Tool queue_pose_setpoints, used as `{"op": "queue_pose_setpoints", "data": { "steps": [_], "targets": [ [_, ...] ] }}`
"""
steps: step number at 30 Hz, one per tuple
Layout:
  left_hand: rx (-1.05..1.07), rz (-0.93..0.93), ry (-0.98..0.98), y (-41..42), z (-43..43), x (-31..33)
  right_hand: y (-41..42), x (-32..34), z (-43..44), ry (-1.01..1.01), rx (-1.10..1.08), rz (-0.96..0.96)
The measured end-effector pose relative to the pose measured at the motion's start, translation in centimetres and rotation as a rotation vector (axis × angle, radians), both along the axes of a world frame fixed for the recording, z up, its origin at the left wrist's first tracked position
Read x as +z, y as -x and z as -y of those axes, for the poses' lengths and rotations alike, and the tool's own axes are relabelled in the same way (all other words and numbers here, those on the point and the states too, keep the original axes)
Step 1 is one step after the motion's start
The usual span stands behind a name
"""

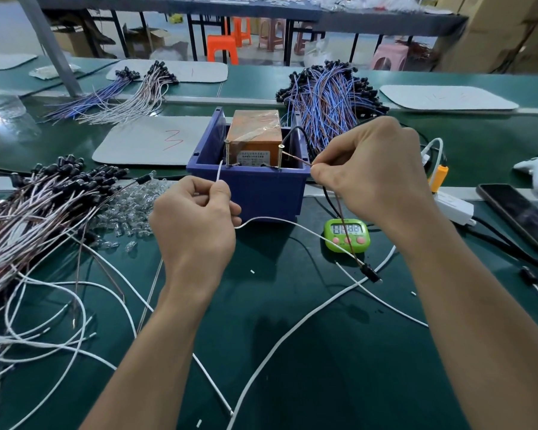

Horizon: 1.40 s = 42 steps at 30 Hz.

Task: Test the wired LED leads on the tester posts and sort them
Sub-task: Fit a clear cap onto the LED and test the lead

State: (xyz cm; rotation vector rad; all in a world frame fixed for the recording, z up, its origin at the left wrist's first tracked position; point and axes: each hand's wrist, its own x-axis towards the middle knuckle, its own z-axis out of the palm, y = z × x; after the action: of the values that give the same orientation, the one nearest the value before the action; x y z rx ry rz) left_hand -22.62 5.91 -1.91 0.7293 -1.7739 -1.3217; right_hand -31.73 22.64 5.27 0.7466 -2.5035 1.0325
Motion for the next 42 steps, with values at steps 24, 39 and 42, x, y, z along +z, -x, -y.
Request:
{"op": "queue_pose_setpoints", "data": {
  "steps": [24, 39, 42],
  "targets": [
    [-0.308, -0.269, -0.091, -2.6, -1.9, 2.7, -2.3, 0.1, -2.8, 0.403, 0.225, 0.408],
    [-0.689, -0.4, -0.579, -2.8, -3.0, 9.5, -6.0, -1.8, 1.6, 0.764, 0.701, 0.972],
    [-0.679, -0.395, -0.576, -3.2, -2.9, 9.8, -7.0, -1.9, 2.1, 0.779, 0.744, 0.996]
  ]
}}
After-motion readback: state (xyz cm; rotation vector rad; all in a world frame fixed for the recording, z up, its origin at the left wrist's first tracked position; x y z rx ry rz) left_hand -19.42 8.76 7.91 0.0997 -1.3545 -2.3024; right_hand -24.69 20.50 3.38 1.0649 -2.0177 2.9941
